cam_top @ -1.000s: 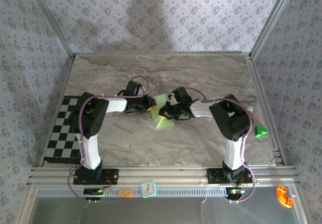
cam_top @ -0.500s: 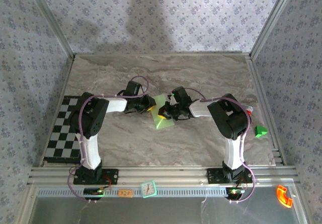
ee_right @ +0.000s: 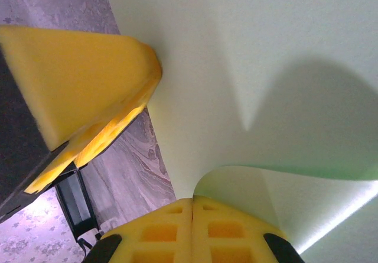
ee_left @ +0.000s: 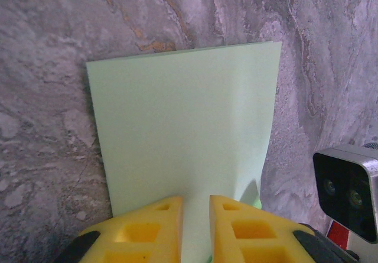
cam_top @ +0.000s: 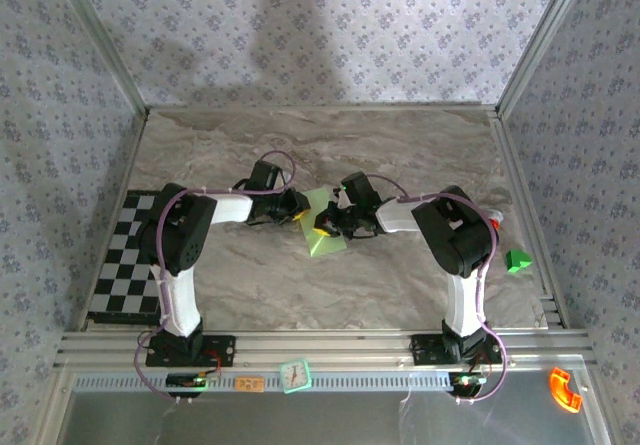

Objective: Fold a paper plane with a square sheet of paper (pick it up from the middle)

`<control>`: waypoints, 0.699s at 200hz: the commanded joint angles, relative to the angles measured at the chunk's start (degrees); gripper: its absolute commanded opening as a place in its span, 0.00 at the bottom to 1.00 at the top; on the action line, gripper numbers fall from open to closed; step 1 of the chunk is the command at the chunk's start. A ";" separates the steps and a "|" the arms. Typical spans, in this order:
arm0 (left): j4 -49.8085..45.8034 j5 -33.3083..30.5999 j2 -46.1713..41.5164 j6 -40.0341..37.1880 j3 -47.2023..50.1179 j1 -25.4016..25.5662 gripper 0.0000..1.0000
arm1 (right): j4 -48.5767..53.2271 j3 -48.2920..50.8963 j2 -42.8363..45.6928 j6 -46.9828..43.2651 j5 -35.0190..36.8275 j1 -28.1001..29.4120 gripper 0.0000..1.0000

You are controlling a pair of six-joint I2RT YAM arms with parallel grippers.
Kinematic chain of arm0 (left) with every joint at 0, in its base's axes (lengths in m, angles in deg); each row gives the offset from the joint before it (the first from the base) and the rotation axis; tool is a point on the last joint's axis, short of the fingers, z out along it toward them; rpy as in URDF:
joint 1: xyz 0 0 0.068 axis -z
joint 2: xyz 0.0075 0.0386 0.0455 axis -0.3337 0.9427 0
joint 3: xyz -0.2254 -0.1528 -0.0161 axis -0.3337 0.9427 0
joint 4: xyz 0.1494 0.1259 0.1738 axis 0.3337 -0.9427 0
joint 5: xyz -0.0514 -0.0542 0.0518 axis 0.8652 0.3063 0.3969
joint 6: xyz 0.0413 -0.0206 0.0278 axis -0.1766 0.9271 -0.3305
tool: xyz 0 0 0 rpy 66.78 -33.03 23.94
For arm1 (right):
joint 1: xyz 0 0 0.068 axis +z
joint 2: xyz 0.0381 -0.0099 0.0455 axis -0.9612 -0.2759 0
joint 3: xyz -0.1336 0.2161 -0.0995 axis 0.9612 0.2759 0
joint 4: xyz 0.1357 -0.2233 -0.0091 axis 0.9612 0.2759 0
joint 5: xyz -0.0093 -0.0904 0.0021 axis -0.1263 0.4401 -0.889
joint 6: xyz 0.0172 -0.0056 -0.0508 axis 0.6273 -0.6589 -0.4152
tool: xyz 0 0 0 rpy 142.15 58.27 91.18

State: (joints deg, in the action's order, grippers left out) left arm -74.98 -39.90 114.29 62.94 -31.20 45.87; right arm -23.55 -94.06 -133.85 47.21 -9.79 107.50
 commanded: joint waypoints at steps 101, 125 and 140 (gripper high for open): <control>-1.77 0.12 1.23 -0.59 0.98 0.48 0.21 | -0.54 -0.42 -2.12 1.11 0.08 0.01 0.00; -1.68 0.10 1.26 -0.52 1.07 0.49 0.21 | -0.49 -0.42 -2.28 1.12 0.15 0.01 0.00; -1.59 0.10 1.15 -0.50 1.16 0.44 0.21 | 0.02 -0.47 -2.38 1.09 0.46 0.03 0.00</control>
State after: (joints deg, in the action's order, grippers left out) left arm -74.98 -39.92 114.29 62.94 -31.20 45.87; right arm -24.18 -94.06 -134.70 47.62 -9.85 107.50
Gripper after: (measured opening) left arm 0.206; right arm 0.058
